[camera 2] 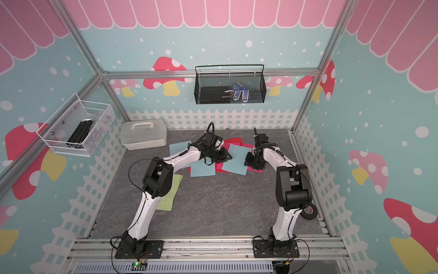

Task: Sort the scattered colored papers by color
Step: Pick up the colored paper from the center of the board.

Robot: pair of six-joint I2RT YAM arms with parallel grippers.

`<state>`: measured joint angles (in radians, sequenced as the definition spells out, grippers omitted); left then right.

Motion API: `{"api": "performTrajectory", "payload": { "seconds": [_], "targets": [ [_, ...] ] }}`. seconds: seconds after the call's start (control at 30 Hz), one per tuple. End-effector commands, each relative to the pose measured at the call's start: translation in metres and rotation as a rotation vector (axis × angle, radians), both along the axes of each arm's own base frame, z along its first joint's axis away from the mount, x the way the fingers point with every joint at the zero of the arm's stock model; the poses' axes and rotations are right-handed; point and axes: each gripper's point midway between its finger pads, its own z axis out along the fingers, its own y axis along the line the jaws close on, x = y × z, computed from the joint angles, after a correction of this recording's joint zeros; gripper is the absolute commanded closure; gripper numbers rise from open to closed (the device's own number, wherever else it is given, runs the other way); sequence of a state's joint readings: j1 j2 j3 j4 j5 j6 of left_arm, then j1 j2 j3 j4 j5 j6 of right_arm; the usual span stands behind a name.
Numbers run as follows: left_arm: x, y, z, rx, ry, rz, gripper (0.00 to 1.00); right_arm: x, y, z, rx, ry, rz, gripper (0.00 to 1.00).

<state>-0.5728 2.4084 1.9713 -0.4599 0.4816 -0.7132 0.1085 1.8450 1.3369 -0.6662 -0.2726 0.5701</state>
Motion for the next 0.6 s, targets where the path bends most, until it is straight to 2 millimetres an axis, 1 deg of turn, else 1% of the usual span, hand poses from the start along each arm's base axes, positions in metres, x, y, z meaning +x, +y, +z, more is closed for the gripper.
{"api": "performTrajectory", "payload": {
  "seconds": [0.0, 0.07, 0.37, 0.57],
  "targets": [
    [0.008, 0.009, -0.004, 0.043, -0.018, 0.025, 0.59, -0.002, -0.001, 0.01, 0.046, -0.025, -0.019, 0.52],
    [0.006, 0.01, -0.006, 0.052, -0.016, 0.026, 0.59, -0.005, 0.001, 0.006, 0.079, -0.02, -0.027, 0.52],
    [0.0, 0.013, -0.03, 0.082, 0.034, 0.031, 0.6, -0.021, 0.007, -0.016, 0.18, 0.007, -0.078, 0.52],
    [-0.003, 0.017, -0.038, 0.099, 0.05, 0.036, 0.6, -0.023, 0.011, -0.025, 0.24, 0.014, -0.096, 0.54]
  ]
}}
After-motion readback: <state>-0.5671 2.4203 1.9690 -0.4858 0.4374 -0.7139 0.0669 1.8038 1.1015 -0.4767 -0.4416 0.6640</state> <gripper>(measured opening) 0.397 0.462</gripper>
